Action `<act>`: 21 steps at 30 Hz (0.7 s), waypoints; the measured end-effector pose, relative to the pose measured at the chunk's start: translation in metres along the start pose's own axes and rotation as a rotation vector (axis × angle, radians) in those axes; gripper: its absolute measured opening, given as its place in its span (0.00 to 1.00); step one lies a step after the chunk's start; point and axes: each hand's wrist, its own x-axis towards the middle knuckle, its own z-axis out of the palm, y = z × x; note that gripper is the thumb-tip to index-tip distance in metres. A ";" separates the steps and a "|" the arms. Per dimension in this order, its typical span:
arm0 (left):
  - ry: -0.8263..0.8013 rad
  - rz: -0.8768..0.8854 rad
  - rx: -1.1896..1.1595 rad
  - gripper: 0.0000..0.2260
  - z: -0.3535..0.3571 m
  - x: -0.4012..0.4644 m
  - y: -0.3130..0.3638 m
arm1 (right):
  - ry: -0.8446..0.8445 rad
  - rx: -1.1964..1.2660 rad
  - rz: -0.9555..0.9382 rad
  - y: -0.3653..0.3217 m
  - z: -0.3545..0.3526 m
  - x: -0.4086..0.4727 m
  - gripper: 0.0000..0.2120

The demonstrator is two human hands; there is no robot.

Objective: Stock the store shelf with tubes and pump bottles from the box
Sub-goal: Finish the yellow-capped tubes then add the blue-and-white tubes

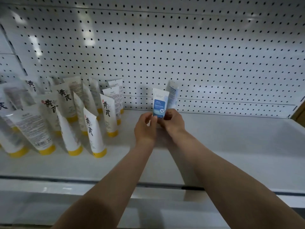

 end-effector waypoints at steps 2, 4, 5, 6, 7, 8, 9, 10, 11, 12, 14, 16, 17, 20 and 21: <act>0.035 0.002 -0.016 0.12 -0.007 0.004 -0.004 | -0.015 -0.006 0.006 -0.007 0.012 0.008 0.20; 0.071 -0.028 -0.046 0.11 -0.012 0.007 -0.007 | -0.029 0.012 0.013 -0.015 0.022 0.017 0.20; 0.084 -0.047 -0.060 0.11 -0.013 0.008 -0.008 | -0.043 0.013 0.012 -0.019 0.028 0.022 0.20; 0.094 -0.061 -0.070 0.10 -0.013 0.009 -0.010 | -0.055 0.011 0.005 -0.021 0.033 0.026 0.19; 0.109 -0.072 -0.085 0.09 -0.013 0.009 -0.010 | -0.063 0.007 -0.002 -0.023 0.038 0.032 0.19; 0.128 -0.082 -0.111 0.09 -0.013 0.010 -0.011 | -0.063 0.007 -0.011 -0.025 0.043 0.038 0.19; 0.147 -0.090 -0.143 0.09 -0.014 0.011 -0.011 | -0.053 0.001 -0.015 -0.026 0.048 0.045 0.19; 0.165 -0.096 -0.170 0.09 -0.015 0.011 -0.012 | -0.045 0.000 -0.016 -0.027 0.051 0.050 0.19; 0.177 -0.101 -0.185 0.09 -0.016 0.012 -0.012 | -0.039 -0.004 -0.016 -0.028 0.055 0.054 0.19; 0.182 -0.103 -0.191 0.08 -0.016 0.012 -0.012 | -0.036 -0.003 -0.016 -0.029 0.058 0.057 0.19; 0.183 -0.110 -0.202 0.06 -0.016 0.012 -0.012 | -0.032 0.016 -0.024 -0.030 0.064 0.061 0.19; 0.176 -0.131 -0.218 0.04 -0.015 0.013 -0.013 | -0.028 0.029 -0.031 -0.032 0.070 0.063 0.19; 0.174 -0.136 -0.219 0.03 -0.015 0.013 -0.013 | -0.024 0.024 -0.035 -0.032 0.073 0.064 0.19; 0.175 -0.119 -0.200 0.04 -0.015 0.013 -0.014 | -0.008 0.019 -0.033 -0.033 0.080 0.068 0.22; 0.176 -0.119 -0.190 0.04 -0.015 0.013 -0.013 | -0.004 0.015 -0.032 -0.033 0.081 0.069 0.22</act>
